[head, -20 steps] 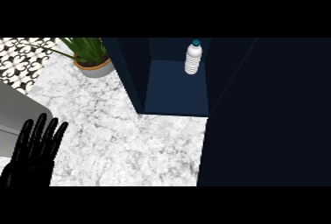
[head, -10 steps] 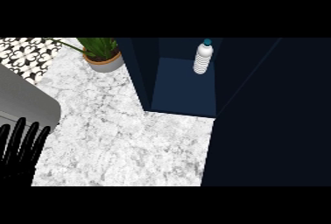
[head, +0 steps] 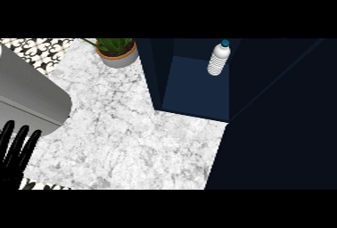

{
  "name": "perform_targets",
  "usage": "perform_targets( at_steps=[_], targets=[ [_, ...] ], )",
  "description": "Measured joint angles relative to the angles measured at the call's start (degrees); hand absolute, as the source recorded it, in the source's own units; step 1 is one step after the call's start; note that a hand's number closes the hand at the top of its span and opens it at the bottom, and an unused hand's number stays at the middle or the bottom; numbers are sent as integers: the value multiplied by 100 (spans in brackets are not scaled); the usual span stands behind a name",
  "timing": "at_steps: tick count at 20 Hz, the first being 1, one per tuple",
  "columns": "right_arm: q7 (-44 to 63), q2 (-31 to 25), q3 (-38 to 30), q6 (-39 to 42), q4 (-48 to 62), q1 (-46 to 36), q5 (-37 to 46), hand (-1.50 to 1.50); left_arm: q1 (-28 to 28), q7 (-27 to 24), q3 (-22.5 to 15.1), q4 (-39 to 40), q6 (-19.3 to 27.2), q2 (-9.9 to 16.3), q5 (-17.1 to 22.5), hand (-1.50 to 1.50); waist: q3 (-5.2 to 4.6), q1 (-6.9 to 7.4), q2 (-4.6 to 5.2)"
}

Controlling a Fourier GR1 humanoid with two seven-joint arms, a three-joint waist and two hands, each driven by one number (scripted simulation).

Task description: Pick up the bottled water, place it into the cabinet and close the cabinet

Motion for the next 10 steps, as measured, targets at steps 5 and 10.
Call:
perform_targets(
  at_steps=[5, 10],
  targets=[
    [150, -97, -51, 114, 6, -423, -30, -150, 7, 27, 79, 23, -155, 121, 30, -150, -25, 194, 27],
    [240, -348, -215, 395, 3, -1057, -46, 150, -26, 86, 130, 42, -285, 218, 91, -150, -60, 370, 19]
  ],
)
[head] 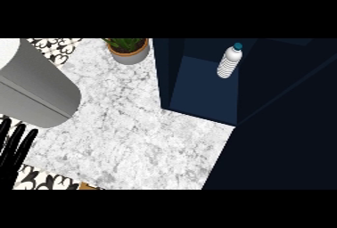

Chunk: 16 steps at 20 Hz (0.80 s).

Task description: Pick up the bottled water, place it into the cabinet and close the cabinet

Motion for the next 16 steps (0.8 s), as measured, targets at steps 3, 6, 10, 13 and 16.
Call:
perform_targets(
  at_steps=[3, 6, 10, 13, 16],
  targets=[
    [88, -65, -4, 112, 8, -278, -5, 150, -1, 8, 38, 49, -56, 41, 9, -150, -11, 12, -10],
    [143, -133, -15, 204, 8, -453, -17, 150, -9, 7, 96, 93, -102, 69, 46, -150, -16, -13, -13],
    [187, -232, -58, 320, 12, -681, -31, 150, -26, 29, 140, 122, -155, 109, 87, -150, -21, -22, -13],
    [221, -258, -84, 366, 18, -802, -41, 150, -35, 33, 184, 162, -193, 132, 118, -150, -24, -42, -7],
    [252, -237, -91, 380, 32, -874, -51, 150, -35, 42, 213, 180, -223, 148, 152, -150, -23, -47, 14]
  ],
)
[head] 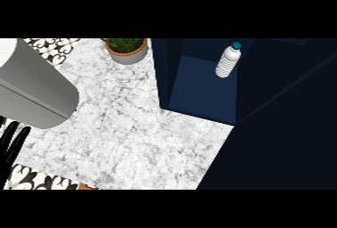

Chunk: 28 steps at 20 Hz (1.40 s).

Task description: Pick up the bottled water, place it into the cabinet and close the cabinet

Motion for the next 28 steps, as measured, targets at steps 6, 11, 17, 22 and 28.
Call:
perform_targets(
  at_steps=[6, 11, 17, 22, 28],
  targets=[
    [28, 98, -3, -21, 36, 40, -63, 150, -21, -11, 64, 25, -76, 26, 45, -150, -1, 61, 92],
    [1, 164, -14, 0, 127, 53, -263, 150, -113, -11, 133, 11, -157, 80, 74, -150, 5, 226, 197],
    [72, 290, -36, -16, 218, 61, -493, 150, -151, 1, 149, 37, -252, 102, 112, -150, 7, 282, 248],
    [291, 447, -109, -74, 260, -227, -534, 150, -166, 31, 192, 72, -298, 152, 139, -150, 9, 276, 209],
    [783, 632, -242, -174, 501, -884, -563, 150, -190, 47, 230, 134, -335, 168, 173, -150, 12, 273, 191]
  ],
)
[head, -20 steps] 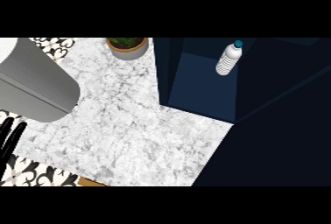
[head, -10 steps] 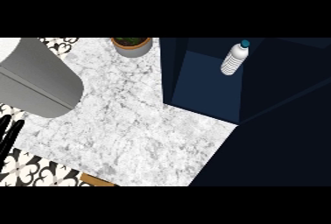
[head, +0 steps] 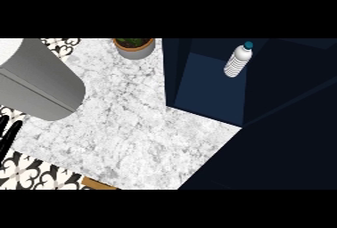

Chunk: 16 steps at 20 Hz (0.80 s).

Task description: Pick up the bottled water, place it into the cabinet and close the cabinet

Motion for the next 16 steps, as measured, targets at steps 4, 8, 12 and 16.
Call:
perform_targets(
  at_steps=[4, 8, 12, 16],
  targets=[
    [347, 232, -72, -105, 379, -530, -69, 150, -11, 13, 22, 29, -11, 4, 28, -150, 7, -9, -22],
    [697, 520, -206, -249, 935, -1099, -181, 150, -33, 24, 54, 74, -42, 12, 70, -150, 22, -33, -29],
    [1043, 850, -295, -386, 1508, -1677, -258, 150, -7, 20, 54, 138, -84, -5, 82, -150, 50, -45, -38],
    [1369, 1313, -613, -797, 2218, -2391, -157, 150, 6, 15, 70, 235, -104, -24, 91, -150, 73, -128, -61]
  ],
)
